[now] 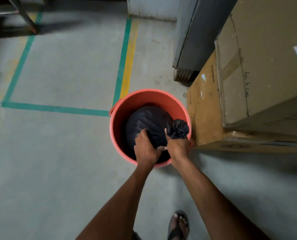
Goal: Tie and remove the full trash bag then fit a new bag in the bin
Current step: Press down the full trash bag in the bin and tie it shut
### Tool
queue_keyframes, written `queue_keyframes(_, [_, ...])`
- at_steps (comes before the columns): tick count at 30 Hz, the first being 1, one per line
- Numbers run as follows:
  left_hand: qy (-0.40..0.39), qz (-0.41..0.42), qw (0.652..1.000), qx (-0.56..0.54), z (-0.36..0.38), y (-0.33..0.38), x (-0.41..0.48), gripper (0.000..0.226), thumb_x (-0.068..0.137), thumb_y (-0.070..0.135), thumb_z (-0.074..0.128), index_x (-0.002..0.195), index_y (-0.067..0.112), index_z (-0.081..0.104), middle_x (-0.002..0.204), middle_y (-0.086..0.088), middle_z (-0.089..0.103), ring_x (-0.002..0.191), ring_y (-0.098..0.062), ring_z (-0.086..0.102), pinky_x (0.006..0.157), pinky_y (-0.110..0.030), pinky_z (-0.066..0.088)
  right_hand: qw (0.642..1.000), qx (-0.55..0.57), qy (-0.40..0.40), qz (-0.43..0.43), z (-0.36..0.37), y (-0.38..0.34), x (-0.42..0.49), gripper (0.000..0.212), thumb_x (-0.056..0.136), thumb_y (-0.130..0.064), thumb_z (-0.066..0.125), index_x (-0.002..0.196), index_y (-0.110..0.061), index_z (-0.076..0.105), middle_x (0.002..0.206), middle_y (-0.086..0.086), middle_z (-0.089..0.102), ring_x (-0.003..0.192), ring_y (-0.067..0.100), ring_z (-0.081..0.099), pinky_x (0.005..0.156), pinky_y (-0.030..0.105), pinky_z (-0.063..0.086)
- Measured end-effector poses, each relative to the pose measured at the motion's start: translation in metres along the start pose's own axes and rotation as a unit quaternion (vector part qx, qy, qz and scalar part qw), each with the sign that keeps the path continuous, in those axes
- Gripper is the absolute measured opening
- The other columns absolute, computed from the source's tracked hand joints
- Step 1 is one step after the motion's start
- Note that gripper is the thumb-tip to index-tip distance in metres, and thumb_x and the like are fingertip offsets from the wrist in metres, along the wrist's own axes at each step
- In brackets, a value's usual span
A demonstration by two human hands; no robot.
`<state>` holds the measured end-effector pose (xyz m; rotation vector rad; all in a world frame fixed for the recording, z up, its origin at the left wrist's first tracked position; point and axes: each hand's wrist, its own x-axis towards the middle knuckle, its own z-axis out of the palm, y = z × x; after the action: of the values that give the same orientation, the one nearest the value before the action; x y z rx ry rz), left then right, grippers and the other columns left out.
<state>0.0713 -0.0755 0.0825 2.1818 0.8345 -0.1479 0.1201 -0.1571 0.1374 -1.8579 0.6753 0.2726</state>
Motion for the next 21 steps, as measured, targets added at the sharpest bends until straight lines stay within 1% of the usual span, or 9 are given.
queue_keyframes(3, [-0.003,-0.076,0.989,-0.125,-0.007,0.009,-0.013,0.081,0.069,0.035,0.087,0.133,0.019,0.040,0.103,0.003,0.071,0.106,-0.028,0.069,0.085,-0.033,0.052,0.999,-0.032,-0.027,-0.034,-0.010,-0.011,-0.007,0.018,0.079,-0.008,0.085,0.094,-0.009,0.076,0.071,-0.017,0.059,0.061,-0.022,0.057,0.055,0.001,0.045])
queue_keyframes(5, [-0.004,-0.080,0.985,-0.152,-0.012,0.013,-0.017,0.081,0.071,0.030,0.086,0.137,0.022,0.040,0.095,0.012,0.069,0.103,-0.023,0.070,0.084,-0.027,0.049,0.997,-0.021,-0.067,-0.025,-0.015,-0.019,-0.011,0.018,0.078,-0.008,0.086,0.091,-0.016,0.077,0.074,-0.016,0.068,0.069,-0.010,0.067,0.072,0.022,0.061])
queue_keyframes(9, [-0.014,0.006,0.993,-0.118,-0.019,0.014,-0.007,0.097,0.073,0.026,0.085,0.154,0.021,0.033,0.138,-0.005,0.054,0.127,-0.025,0.055,0.105,-0.041,0.048,0.993,0.077,-0.092,0.021,-0.009,-0.024,-0.011,0.023,0.082,-0.010,0.084,0.103,-0.010,0.077,0.093,0.003,0.080,0.088,0.022,0.077,0.080,0.042,0.064])
queue_keyframes(11, [-0.020,0.049,0.996,-0.071,-0.019,0.018,0.001,0.093,0.077,0.029,0.078,0.157,0.027,0.030,0.135,-0.008,0.051,0.117,-0.031,0.060,0.096,-0.047,0.053,0.990,0.108,-0.087,0.027,-0.003,-0.024,-0.007,0.024,0.082,-0.013,0.084,0.105,-0.010,0.077,0.095,0.005,0.080,0.088,0.023,0.078,0.078,0.044,0.064])
queue_keyframes(13, [-0.027,0.087,0.995,-0.035,-0.023,0.024,0.011,0.082,0.081,0.036,0.069,0.155,0.029,0.035,0.129,-0.011,0.055,0.106,-0.034,0.064,0.087,-0.047,0.055,0.996,0.045,-0.075,-0.008,0.003,-0.028,-0.005,0.021,0.079,-0.020,0.085,0.098,-0.014,0.079,0.092,0.001,0.080,0.087,0.019,0.077,0.081,0.043,0.063])
queue_keyframes(15, [-0.048,0.106,0.992,-0.044,-0.033,0.029,0.019,0.064,0.081,0.037,0.060,0.143,0.026,0.051,0.119,-0.011,0.062,0.101,-0.032,0.064,0.083,-0.043,0.052,0.996,-0.025,-0.071,-0.053,0.006,-0.037,-0.011,0.011,0.078,-0.023,0.084,0.087,-0.019,0.078,0.087,-0.001,0.080,0.081,0.011,0.076,0.076,0.033,0.063])
queue_keyframes(17, [-0.075,0.101,0.989,-0.074,-0.044,0.031,0.028,0.030,0.079,0.038,0.054,0.102,0.022,0.066,0.098,-0.010,0.069,0.091,-0.029,0.066,0.072,-0.037,0.048,0.987,-0.047,-0.134,-0.081,0.008,-0.047,-0.018,0.009,0.082,-0.018,0.082,0.090,-0.020,0.078,0.090,-0.001,0.080,0.084,0.009,0.076,0.079,0.031,0.062])
queue_keyframes(18, [-0.087,0.085,0.988,-0.091,-0.051,0.030,0.033,0.019,0.078,0.037,0.053,0.085,0.023,0.062,0.089,-0.011,0.070,0.084,-0.026,0.067,0.068,-0.035,0.045,0.978,-0.030,-0.189,-0.079,0.007,-0.052,-0.020,0.015,0.085,-0.015,0.080,0.098,-0.020,0.078,0.096,-0.001,0.080,0.092,0.011,0.076,0.087,0.034,0.061])
queue_keyframes(21, [-0.086,0.039,0.985,-0.142,-0.070,0.023,0.054,0.027,0.083,0.031,0.058,0.087,0.007,0.069,0.090,-0.015,0.075,0.087,-0.030,0.071,0.075,-0.041,0.053,0.964,0.048,-0.250,-0.078,-0.009,-0.057,-0.016,0.031,0.090,-0.009,0.077,0.114,-0.028,0.073,0.115,0.002,0.076,0.105,0.011,0.073,0.093,0.033,0.058])
